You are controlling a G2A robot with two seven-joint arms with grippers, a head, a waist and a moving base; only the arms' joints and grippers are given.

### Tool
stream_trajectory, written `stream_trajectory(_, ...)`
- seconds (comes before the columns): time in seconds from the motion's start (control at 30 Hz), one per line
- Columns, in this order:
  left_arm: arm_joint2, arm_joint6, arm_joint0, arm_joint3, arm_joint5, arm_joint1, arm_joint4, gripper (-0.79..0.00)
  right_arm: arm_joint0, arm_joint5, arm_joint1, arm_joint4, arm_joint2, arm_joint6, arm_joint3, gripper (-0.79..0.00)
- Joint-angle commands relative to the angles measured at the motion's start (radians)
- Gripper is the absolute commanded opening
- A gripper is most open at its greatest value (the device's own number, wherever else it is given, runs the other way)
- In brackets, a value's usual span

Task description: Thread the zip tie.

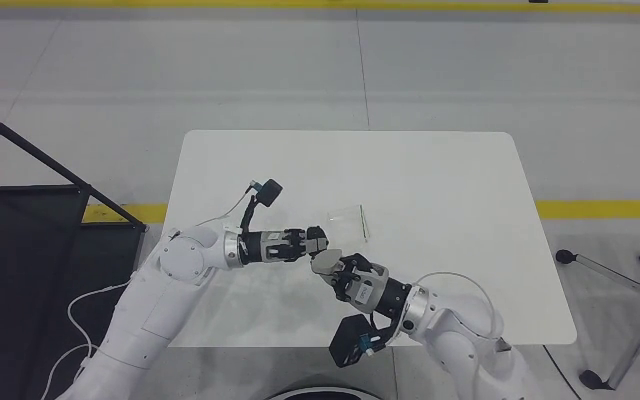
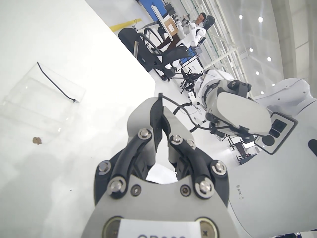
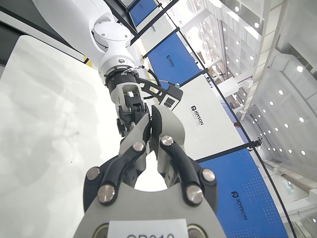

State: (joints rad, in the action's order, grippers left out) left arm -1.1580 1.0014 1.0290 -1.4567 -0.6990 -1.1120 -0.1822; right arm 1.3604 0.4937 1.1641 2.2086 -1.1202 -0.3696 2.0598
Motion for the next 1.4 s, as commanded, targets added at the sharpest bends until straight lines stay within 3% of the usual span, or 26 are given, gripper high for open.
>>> stream_trajectory(0.0,-0.001,-0.015,0.003,-0.003,-0.012,0.001,0.015,-0.785,-0.001,-0.002,-0.001,-0.004,-0.001,0.005,0.000,-0.785)
stream_trajectory(0.63,0.009,-0.149,0.033,-0.040,-0.062,0.007,0.191,-0.785,0.023,-0.148,0.001,-0.048,-0.003,0.033,0.002,-0.785)
stream_trajectory(1.13,0.020,-0.163,0.035,-0.050,-0.069,0.015,0.183,-0.785,0.005,-0.107,-0.002,-0.026,0.017,0.065,-0.001,-0.785)
stream_trajectory(1.37,0.024,-0.164,0.035,-0.054,-0.075,0.019,0.181,-0.785,0.015,-0.166,0.000,-0.024,0.017,0.095,0.002,-0.785)
